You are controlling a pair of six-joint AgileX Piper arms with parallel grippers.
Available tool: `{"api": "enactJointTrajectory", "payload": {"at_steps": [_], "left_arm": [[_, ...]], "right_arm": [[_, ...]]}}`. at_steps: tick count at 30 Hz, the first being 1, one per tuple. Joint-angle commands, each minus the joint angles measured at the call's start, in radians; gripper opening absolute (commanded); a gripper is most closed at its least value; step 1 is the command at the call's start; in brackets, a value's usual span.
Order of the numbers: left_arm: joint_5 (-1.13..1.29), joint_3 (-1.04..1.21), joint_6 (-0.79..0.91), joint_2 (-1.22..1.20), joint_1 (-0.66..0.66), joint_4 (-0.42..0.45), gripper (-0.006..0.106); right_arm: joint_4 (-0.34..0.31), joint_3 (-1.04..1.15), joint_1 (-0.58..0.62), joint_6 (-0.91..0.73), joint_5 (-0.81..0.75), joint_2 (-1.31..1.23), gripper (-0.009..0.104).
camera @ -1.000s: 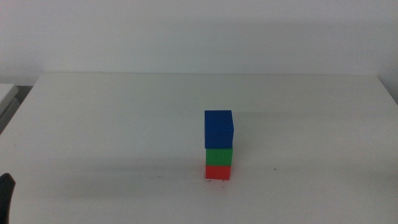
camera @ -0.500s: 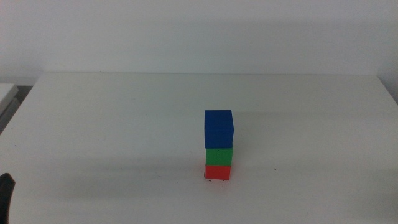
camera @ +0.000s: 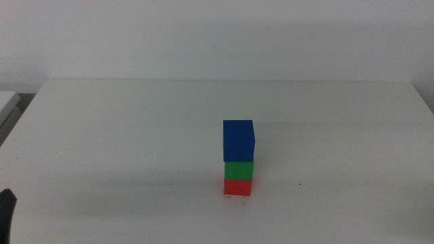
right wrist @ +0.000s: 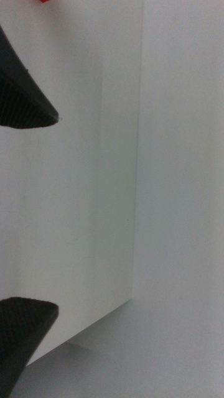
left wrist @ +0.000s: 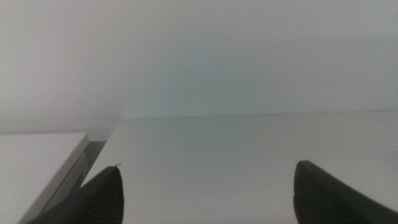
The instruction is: Stack red cubes first, then green, then blue cubes in a specific spot.
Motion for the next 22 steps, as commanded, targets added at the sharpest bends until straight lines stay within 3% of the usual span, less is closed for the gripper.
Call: {"api": "enactJointTrajectory", "payload": {"at_steps": [1, 5, 22], "left_arm": [[0.001, 0.007, 0.000, -0.004, 0.003, 0.000, 0.094], [0.000, 0.007, 0.000, -0.004, 0.003, -0.045, 0.094], [-0.058, 0.109, 0.000, -0.004, 0.003, -0.052, 0.094]], "right_arm": [[0.000, 0.004, -0.006, 0.001, -0.009, -0.004, 0.093], [0.000, 0.004, -0.006, 0.001, -0.009, -0.004, 0.093], [0.000, 0.004, -0.006, 0.001, -0.009, -0.004, 0.093]]}}
